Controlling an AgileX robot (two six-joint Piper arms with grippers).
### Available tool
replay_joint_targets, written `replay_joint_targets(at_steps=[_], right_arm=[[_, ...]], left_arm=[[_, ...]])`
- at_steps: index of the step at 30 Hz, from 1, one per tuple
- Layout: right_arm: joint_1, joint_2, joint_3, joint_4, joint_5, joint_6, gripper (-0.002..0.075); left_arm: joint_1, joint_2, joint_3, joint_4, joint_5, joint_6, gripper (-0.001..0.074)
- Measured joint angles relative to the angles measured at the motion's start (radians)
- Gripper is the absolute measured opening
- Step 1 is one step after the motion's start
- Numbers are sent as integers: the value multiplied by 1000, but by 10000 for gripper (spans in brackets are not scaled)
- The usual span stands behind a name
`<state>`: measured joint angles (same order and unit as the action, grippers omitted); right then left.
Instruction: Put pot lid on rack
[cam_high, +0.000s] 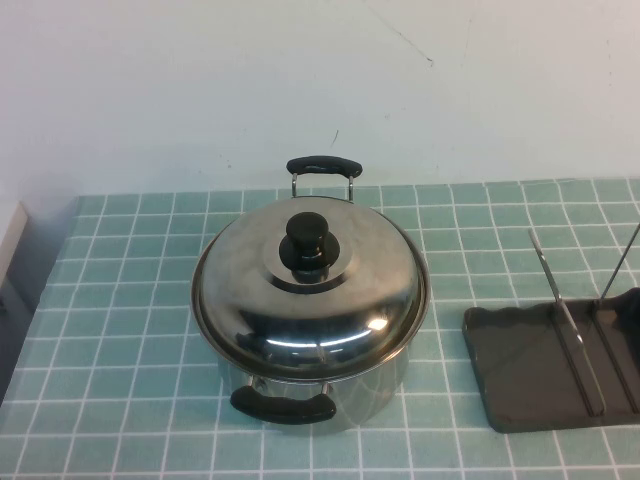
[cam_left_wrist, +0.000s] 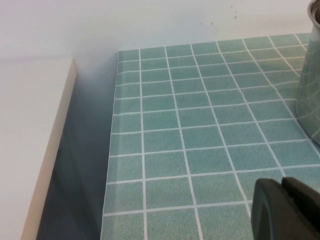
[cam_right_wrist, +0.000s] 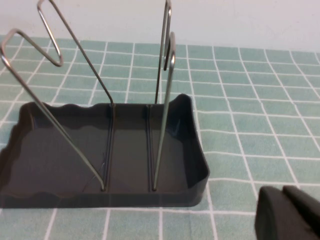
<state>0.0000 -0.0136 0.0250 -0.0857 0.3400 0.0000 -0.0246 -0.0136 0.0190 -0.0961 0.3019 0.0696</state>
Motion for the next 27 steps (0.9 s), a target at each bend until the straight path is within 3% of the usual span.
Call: replay_joint_targets(at_steps=[27], right_arm=[[0,0,0,-42,0,0,-3]], left_arm=[[0,0,0,-23,0,-11,-4]])
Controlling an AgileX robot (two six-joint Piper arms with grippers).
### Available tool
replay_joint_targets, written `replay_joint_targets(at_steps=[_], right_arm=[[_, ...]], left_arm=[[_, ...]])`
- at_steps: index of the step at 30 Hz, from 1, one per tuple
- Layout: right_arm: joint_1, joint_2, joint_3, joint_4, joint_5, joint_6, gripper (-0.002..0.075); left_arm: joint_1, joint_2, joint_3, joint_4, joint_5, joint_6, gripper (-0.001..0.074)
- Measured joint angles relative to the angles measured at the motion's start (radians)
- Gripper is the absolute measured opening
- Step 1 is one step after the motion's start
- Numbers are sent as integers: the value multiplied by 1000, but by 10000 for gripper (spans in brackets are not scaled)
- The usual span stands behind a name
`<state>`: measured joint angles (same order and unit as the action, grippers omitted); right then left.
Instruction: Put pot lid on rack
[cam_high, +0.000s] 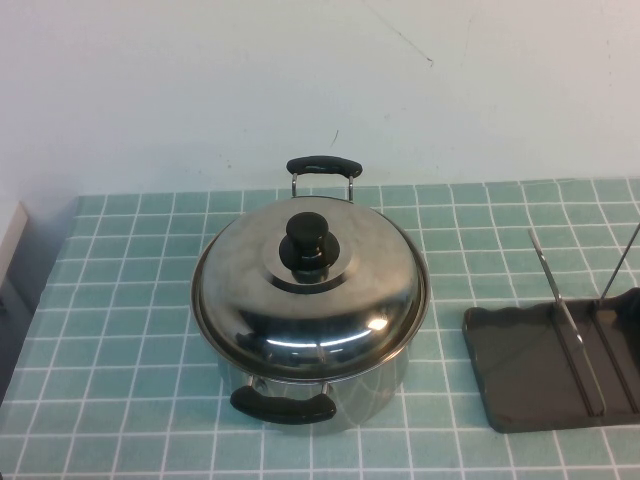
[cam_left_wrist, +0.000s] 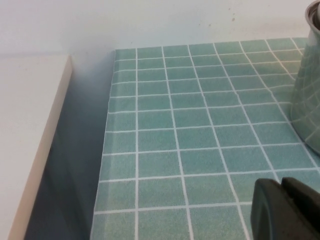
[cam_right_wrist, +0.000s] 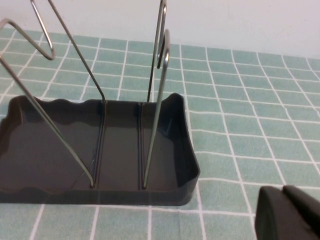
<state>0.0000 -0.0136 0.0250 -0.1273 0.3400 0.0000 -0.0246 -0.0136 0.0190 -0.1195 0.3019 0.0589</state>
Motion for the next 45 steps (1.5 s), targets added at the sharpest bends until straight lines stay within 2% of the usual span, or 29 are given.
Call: replay_joint_targets(at_steps=[4,7,10,12,14,15,17,20,24,32,36,41,45], right_arm=[[0,0,0,-3,0,0,-3],[0,0,0,-2,0,0,-3],[0,0,0,55,-2,32,-3],[0,0,0,156,-6,62,-3],[0,0,2,290,-13,73,-3],[0,0,2,350,-17,78,-3],[0,0,4,506,-36,83,-3],[0,0,4,648,-65,86,-3],[0,0,4,711,-116,86,-3],[0,0,4,723,-104,77,-3],[0,0,4,714,-53,-10,-3],[0,0,4,711,-44,-52,-3],[0,0,4,711,-41,-61,-3]], left_arm=[[0,0,0,-72,0,0,-4],[0,0,0,-221,-16,-7,-4],[0,0,2,-572,-84,-96,-4],[0,0,2,-867,-159,-169,-4],[0,0,2,-1049,-244,-176,-4],[0,0,2,-1132,-302,-144,-4],[0,0,2,-1201,-406,-30,-4],[0,0,2,-1275,-525,167,-4],[0,0,2,-1418,-559,168,-4],[0,0,2,-1469,-531,267,-4],[0,0,2,-1462,-419,276,-4],[0,34,-93,-1319,-191,442,-4],[0,211,-246,-1141,-95,545,-4]])
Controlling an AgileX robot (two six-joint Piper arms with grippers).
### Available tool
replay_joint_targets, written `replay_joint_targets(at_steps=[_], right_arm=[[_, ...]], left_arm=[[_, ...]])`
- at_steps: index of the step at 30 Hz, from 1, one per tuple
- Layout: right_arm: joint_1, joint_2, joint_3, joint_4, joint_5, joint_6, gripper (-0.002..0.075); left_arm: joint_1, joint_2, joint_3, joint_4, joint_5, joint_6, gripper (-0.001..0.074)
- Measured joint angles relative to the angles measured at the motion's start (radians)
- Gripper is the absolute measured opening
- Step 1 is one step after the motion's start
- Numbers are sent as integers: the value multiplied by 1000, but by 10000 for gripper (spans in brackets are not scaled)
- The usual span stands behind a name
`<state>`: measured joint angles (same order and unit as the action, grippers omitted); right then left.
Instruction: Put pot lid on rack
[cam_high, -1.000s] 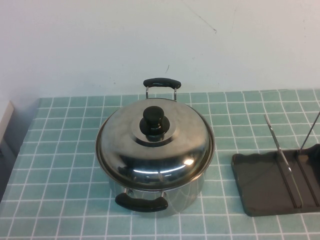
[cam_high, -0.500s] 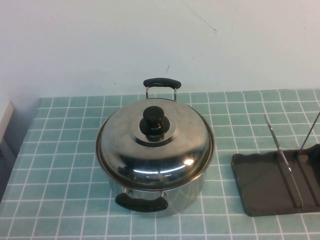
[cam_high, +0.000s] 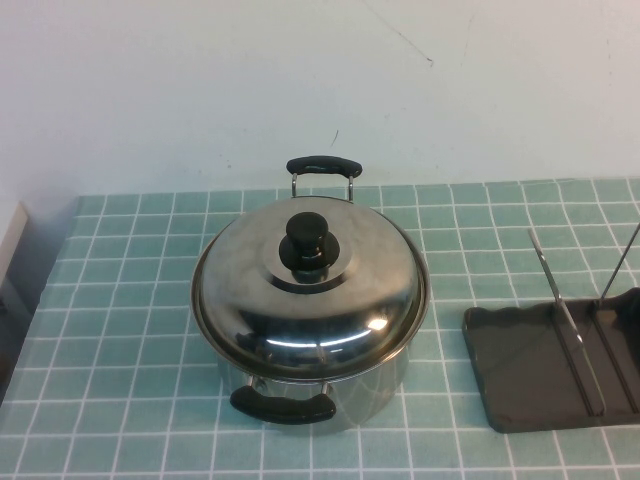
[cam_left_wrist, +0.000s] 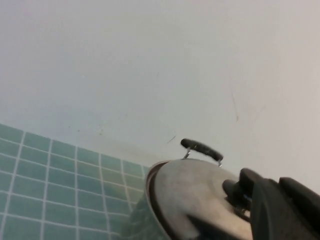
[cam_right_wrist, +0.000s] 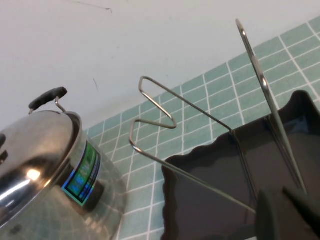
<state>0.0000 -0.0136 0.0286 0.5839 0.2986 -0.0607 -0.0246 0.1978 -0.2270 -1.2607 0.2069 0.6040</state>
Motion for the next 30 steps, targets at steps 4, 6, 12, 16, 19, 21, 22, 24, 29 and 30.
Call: replay_joint_targets(at_steps=[4,6,12,16,19,21,22,24,29,30], right_arm=[[0,0,0,0,0,-4,-3],[0,0,0,0,0,-6,-3],[0,0,0,0,10,-10,-3],[0,0,0,0,19,-10,-3],[0,0,0,2,19,-10,-3],[0,0,0,2,19,-10,-3],[0,0,0,2,19,-10,-3],[0,0,0,2,19,-10,-3],[0,0,0,2,20,-10,-3],[0,0,0,2,20,-10,-3]], left_arm=[[0,240,-173,128,79,155,-4],[0,365,-270,135,130,277,-4],[-5,670,-508,70,255,543,-4],[-89,802,-603,35,257,634,-4],[-194,864,-630,25,176,674,1],[-272,892,-634,23,93,688,36],[-300,903,-636,20,54,693,66],[-358,933,-636,14,-6,700,188],[-447,1022,-638,-81,-120,700,586],[-455,1043,-638,-102,-140,700,624]])
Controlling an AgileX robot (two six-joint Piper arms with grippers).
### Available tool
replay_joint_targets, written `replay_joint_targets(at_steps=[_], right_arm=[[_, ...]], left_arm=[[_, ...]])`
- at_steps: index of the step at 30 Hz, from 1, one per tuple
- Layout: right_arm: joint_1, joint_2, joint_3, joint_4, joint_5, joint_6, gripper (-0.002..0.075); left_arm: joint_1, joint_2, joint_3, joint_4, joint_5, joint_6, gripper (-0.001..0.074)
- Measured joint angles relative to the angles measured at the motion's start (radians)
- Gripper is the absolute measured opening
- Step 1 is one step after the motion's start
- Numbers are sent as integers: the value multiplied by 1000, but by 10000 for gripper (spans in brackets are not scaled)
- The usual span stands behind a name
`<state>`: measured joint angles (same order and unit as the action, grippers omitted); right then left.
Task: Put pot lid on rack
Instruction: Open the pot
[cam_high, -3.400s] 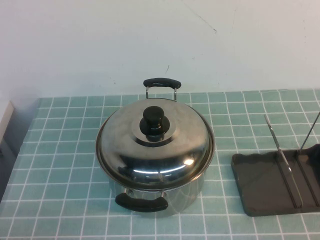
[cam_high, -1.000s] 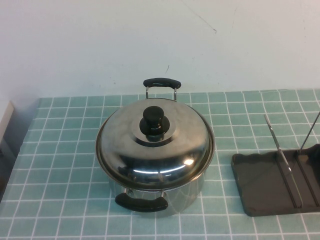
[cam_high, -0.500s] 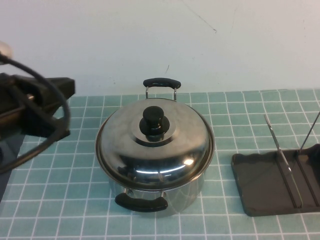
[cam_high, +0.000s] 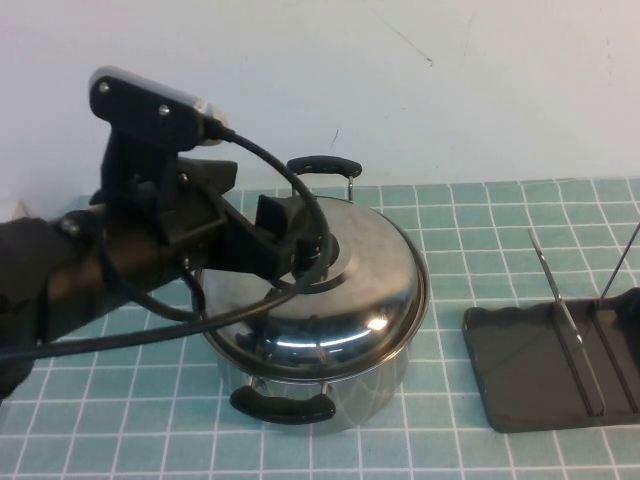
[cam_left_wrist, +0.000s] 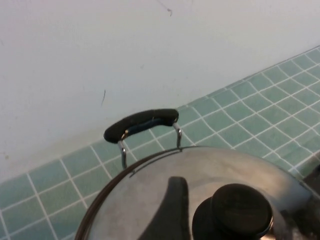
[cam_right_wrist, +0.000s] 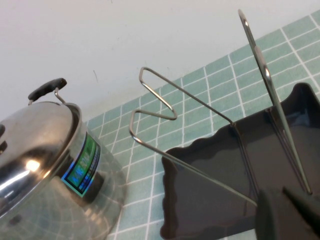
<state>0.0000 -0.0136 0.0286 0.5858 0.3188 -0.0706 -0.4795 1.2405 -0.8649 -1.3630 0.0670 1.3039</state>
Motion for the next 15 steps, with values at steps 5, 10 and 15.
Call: replay_joint_targets(at_steps=[5,10,15], right_arm=[[0,0,0,0,0,0,-3],[0,0,0,0,1,0,-3],[0,0,0,0,1,0,-3]], left_arm=[[-10,90,0,-35,-27,0,680],[-13,163,0,-67,-34,0,663],[-16,199,-8,-88,-9,0,627]])
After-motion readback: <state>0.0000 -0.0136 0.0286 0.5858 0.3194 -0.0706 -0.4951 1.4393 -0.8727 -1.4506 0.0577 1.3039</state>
